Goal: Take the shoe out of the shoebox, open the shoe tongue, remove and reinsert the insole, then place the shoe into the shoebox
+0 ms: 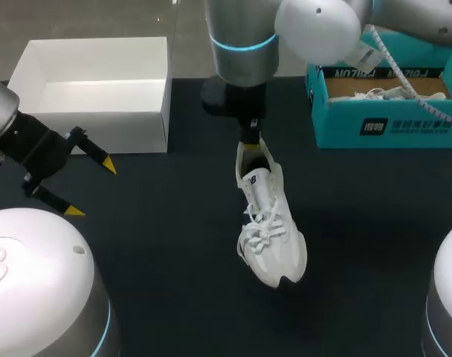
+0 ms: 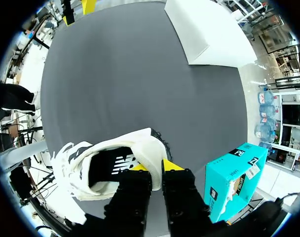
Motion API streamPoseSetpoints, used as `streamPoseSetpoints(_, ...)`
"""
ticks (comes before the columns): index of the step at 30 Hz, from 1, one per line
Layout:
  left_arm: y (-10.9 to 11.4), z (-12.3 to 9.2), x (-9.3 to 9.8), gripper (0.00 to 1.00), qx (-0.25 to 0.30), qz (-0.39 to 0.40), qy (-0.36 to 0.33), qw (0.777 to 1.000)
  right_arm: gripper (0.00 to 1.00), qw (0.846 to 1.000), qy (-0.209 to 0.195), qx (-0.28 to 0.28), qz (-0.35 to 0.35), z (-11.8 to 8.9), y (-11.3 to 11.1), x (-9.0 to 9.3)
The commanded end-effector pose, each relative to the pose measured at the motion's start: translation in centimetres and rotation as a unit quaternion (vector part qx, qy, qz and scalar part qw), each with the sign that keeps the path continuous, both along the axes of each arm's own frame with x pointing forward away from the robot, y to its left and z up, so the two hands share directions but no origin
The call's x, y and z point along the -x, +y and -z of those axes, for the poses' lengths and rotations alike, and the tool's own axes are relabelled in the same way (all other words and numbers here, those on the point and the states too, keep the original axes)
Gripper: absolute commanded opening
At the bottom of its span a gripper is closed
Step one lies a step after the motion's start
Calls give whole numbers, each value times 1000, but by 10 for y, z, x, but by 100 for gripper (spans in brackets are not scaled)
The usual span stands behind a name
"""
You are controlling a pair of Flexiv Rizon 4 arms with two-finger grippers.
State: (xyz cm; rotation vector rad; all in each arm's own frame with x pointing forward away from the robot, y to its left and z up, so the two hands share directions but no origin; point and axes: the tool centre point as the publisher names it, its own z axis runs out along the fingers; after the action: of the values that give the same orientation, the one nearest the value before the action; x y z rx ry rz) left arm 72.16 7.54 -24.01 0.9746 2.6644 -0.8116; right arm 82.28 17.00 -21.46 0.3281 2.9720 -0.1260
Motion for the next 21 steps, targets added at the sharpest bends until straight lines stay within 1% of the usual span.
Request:
streamPoseSetpoints(1, 0, 0, 1, 100, -2, 0, 0, 1000, 0, 1000, -16, -4, 8, -66, -21, 6)
streamPoseSetpoints(3, 0, 0, 1, 100, -2, 0, 0, 1000, 0, 1000, -20, -1, 15, -81, -25, 4)
streamPoseSetpoints(6, 0, 0, 1, 100, -2, 0, 0, 1000, 0, 1000, -22, 9, 13, -95, -27, 1)
streamPoseSetpoints(11, 0, 0, 1, 100, -2, 0, 0, 1000, 0, 1000, -23, 12, 2, -111, -26, -2)
streamPoseSetpoints(12, 0, 0, 1, 100, -2, 0, 0, 1000, 0, 999, -30, 19, 4, -113, -25, -2)
streamPoseSetpoints(21, 0, 0, 1, 100, -2, 0, 0, 1000, 0, 999, -30, 19, 4, -113, -25, -2)
